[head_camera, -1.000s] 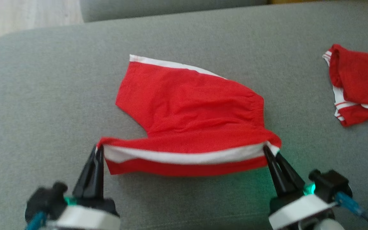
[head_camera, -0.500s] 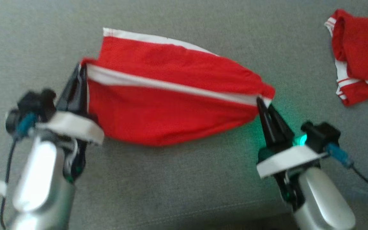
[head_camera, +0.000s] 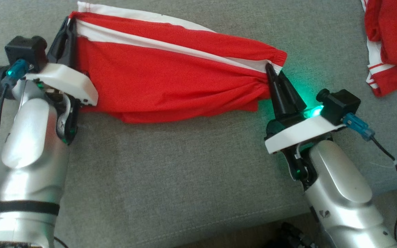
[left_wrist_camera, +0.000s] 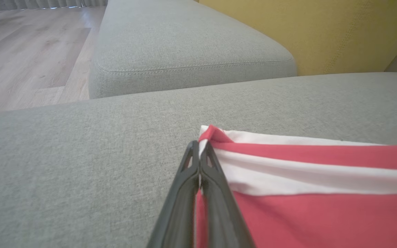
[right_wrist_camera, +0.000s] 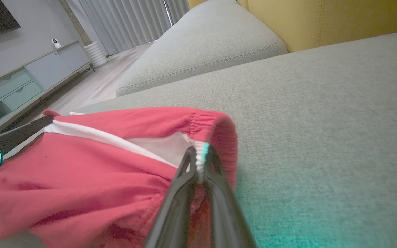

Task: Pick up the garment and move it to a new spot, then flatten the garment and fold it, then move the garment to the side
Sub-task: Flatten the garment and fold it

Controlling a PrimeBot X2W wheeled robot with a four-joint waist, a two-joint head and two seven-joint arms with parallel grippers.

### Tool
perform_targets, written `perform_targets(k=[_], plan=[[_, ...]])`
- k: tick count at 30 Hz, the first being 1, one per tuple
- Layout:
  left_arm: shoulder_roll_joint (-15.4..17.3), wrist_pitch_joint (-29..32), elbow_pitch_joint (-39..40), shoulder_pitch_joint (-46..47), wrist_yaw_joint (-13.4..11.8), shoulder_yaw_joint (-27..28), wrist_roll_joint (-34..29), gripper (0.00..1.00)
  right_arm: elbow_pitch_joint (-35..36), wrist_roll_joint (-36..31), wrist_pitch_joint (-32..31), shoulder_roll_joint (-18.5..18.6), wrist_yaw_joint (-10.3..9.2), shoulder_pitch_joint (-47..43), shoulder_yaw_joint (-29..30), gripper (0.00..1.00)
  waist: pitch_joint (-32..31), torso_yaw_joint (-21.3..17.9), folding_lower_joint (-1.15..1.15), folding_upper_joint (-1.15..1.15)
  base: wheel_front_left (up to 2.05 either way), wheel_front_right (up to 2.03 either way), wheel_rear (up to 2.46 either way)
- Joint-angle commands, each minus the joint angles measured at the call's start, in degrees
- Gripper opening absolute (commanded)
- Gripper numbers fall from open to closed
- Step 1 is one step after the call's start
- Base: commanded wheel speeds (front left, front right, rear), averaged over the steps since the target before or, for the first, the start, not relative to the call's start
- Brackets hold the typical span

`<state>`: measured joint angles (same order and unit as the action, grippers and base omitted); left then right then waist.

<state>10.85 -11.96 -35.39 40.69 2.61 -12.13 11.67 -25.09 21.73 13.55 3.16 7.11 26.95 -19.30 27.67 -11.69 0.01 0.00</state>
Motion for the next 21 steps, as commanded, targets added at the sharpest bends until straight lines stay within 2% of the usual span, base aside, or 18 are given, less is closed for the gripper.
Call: perform_targets(k=[1, 2, 7, 8, 9, 11, 12, 21], plan=[[2.38, -0.90, 0.45, 2.74, 0.17, 1.63, -0.60, 0.00, 0.78, 0.77, 0.81, -0.27, 0.37, 0.57, -1.48, 0.00, 0.29, -0.32, -0.01, 0.00, 0.00, 0.00, 0.00], [2.33, -1.14, -0.40, 3.33, 0.17, 1.54, -0.65, 0.00, 0.44, 1.04, 0.93, -0.27, 0.37, 0.89, -1.83, 0.04, 0.34, -0.40, -0.01, 0.00, 0.00, 0.00, 0.00], [2.05, -2.15, -3.61, 5.27, 0.32, 0.97, -0.91, 0.00, -0.81, 1.94, 1.30, -0.27, 0.37, 1.85, -3.28, 0.55, 0.03, -0.75, -0.01, 0.00, 0.00, 0.00, 0.00], [2.00, -2.30, -4.05, 5.53, 0.35, 0.85, -0.97, 0.00, -0.95, 2.01, 1.34, -0.27, 0.37, 2.03, -3.39, 0.78, -0.07, -0.80, -0.01, 0.00, 0.00, 0.00, 0.00], [1.97, -2.44, -4.43, 5.77, 0.39, 0.77, -1.00, 0.09, -1.06, 2.00, 1.36, -0.28, 0.37, 2.16, -3.44, 1.00, -0.17, -0.84, -0.01, 0.00, 0.00, 0.00, 0.00], [1.79, -2.68, -4.93, 6.06, 0.41, 0.59, -1.10, 0.59, -1.07, 1.84, 1.40, -0.28, 0.37, 2.17, -3.46, 1.00, -0.47, -0.88, -0.01, 0.00, 0.00, 0.00, 0.00], [1.64, -2.76, -5.06, 6.06, 0.40, 0.51, -1.11, 1.00, -0.79, 1.67, 1.41, -0.28, 0.37, 2.07, -3.32, 1.00, -0.69, -0.85, -0.01, 0.00, 0.00, 0.00, 0.00], [0.43, -3.01, -2.64, 2.70, 0.87, 0.52, -0.32, 1.00, 3.31, -1.12, 1.43, -0.28, 0.37, -1.74, -0.43, 1.00, -4.22, 0.25, -0.01, 0.00, 0.00, 0.00, 0.00]])
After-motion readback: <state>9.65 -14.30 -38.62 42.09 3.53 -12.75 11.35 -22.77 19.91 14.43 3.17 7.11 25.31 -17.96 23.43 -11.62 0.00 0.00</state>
